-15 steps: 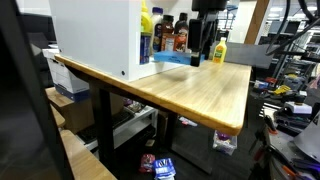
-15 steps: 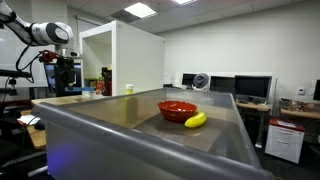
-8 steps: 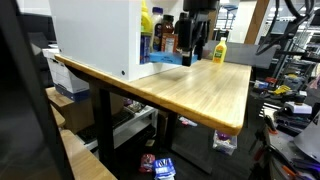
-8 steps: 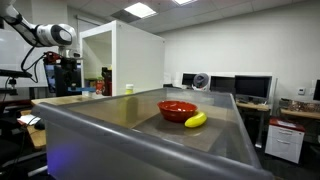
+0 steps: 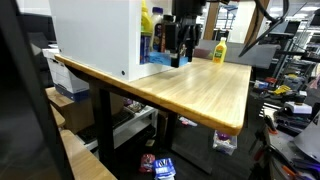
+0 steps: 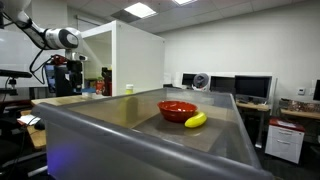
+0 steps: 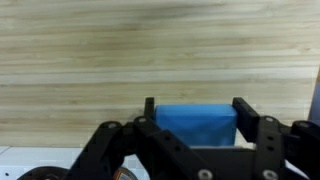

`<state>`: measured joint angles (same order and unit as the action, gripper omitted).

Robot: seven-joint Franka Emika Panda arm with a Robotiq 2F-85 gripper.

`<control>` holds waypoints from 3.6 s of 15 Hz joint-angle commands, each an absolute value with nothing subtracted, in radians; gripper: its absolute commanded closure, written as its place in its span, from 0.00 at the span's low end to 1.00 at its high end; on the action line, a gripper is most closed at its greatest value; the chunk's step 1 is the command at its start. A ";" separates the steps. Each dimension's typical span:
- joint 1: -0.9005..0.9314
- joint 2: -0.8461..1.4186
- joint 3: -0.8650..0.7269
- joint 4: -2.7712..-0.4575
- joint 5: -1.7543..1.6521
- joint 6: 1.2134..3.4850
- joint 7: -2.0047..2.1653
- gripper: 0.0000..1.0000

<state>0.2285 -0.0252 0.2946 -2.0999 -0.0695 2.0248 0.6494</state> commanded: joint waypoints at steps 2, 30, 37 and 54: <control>0.237 -0.003 0.280 -2.070 -0.097 2.045 0.690 0.48; 0.237 -0.022 0.256 -2.110 -0.208 2.244 0.644 0.48; 0.227 -0.001 0.235 -2.137 -0.236 2.332 0.635 0.48; 0.193 -0.342 0.188 -2.360 -0.115 2.216 0.556 0.00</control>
